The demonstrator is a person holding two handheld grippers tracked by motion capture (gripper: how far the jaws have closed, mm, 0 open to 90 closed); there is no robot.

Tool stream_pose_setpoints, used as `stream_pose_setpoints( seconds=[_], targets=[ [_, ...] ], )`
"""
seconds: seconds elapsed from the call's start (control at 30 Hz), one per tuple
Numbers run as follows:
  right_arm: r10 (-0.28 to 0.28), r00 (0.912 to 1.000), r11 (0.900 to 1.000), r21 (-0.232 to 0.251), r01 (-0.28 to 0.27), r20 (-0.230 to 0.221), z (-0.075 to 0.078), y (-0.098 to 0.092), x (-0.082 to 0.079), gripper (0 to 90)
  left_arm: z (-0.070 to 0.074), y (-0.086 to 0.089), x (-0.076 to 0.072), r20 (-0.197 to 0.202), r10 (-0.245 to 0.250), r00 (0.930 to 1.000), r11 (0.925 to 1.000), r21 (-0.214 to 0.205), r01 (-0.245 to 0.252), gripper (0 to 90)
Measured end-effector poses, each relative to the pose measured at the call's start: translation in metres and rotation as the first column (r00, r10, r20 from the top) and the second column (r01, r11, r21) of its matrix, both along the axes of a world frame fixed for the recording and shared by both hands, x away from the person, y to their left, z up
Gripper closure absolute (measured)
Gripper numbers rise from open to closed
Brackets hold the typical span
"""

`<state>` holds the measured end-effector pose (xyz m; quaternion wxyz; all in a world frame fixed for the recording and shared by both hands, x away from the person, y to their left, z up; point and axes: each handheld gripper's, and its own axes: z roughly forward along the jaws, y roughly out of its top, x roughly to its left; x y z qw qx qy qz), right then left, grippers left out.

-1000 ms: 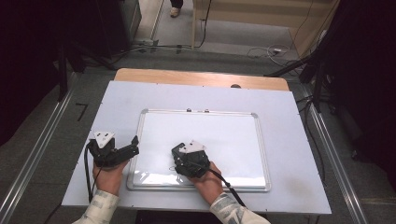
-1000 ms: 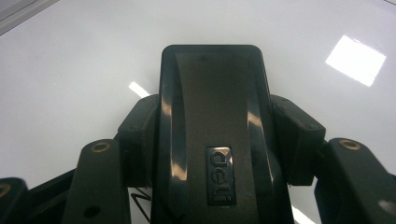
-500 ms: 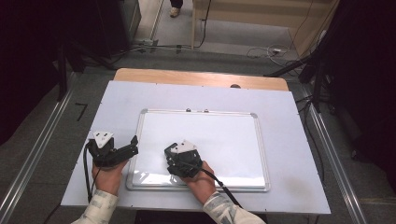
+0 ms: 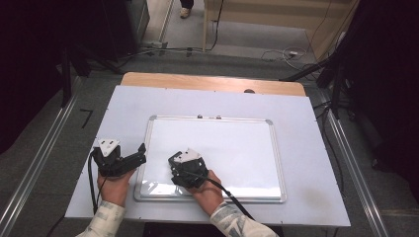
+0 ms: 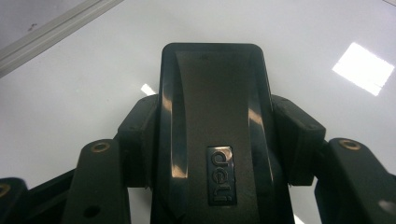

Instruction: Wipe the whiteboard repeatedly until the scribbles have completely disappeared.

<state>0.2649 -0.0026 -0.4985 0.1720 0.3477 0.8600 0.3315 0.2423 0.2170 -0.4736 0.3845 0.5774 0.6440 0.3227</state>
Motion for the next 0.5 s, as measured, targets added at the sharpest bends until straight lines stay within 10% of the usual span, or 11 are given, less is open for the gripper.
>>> stream_pose_setpoints(
  seconds=[0.5],
  targets=[
    [0.023, 0.9997, 0.9997, -0.002, -0.023, -0.001, 0.0, 0.02, 0.0, 38.7, 0.0, 0.001, 0.0, 0.003, 0.004, 1.0, 1.0, -0.003, -0.004, 3.4]
  ],
)
